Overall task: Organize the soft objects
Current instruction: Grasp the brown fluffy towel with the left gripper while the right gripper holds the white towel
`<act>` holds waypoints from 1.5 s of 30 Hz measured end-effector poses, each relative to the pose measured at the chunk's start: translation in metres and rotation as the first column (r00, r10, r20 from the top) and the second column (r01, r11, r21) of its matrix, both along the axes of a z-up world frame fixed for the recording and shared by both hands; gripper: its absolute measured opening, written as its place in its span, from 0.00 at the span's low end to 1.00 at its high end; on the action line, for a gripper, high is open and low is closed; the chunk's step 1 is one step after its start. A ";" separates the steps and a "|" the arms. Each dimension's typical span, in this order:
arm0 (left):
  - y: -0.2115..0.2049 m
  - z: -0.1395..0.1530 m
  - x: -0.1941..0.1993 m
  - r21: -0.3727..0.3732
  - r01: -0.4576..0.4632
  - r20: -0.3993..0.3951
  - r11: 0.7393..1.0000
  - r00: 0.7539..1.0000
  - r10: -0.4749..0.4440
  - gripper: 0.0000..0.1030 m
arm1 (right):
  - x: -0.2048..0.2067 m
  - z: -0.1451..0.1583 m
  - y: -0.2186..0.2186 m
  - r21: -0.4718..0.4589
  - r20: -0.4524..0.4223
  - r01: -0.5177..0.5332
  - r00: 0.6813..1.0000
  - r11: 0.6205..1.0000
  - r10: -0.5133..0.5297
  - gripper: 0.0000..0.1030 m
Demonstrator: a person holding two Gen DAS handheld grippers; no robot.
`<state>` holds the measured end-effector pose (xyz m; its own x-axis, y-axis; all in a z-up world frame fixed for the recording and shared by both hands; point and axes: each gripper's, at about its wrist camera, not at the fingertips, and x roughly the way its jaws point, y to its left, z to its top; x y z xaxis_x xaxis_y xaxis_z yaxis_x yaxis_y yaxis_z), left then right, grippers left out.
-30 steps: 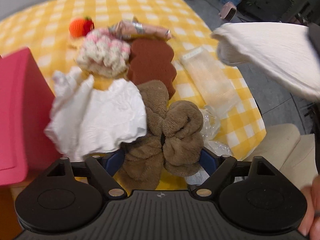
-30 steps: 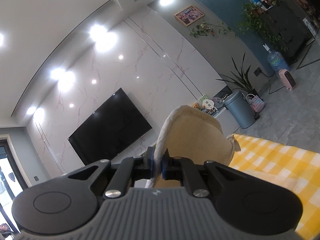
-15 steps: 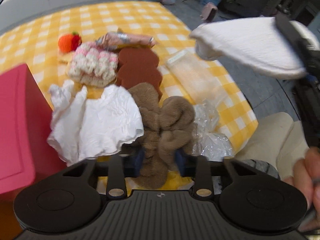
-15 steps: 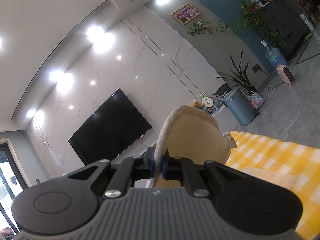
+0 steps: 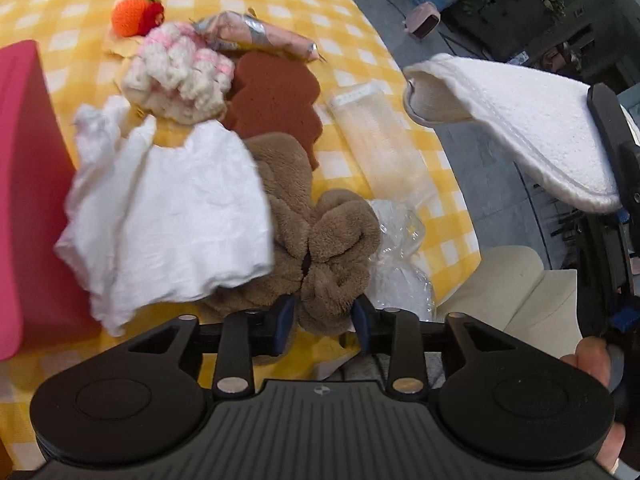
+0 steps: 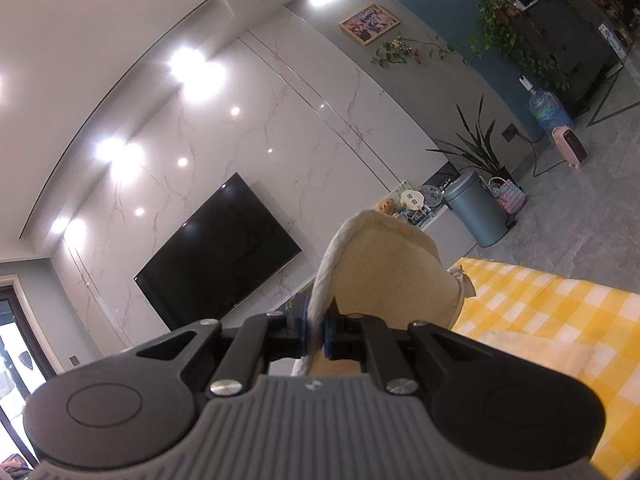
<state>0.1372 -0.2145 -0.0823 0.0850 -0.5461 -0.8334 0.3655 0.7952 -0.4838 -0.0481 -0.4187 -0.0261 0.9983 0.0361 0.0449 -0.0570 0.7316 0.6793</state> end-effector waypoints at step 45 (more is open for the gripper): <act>-0.073 -0.030 -0.061 0.668 0.609 0.377 0.427 0.218 -0.900 0.68 | 0.016 -0.004 -0.003 0.043 -0.095 -0.063 0.993 0.997 0.067 0.06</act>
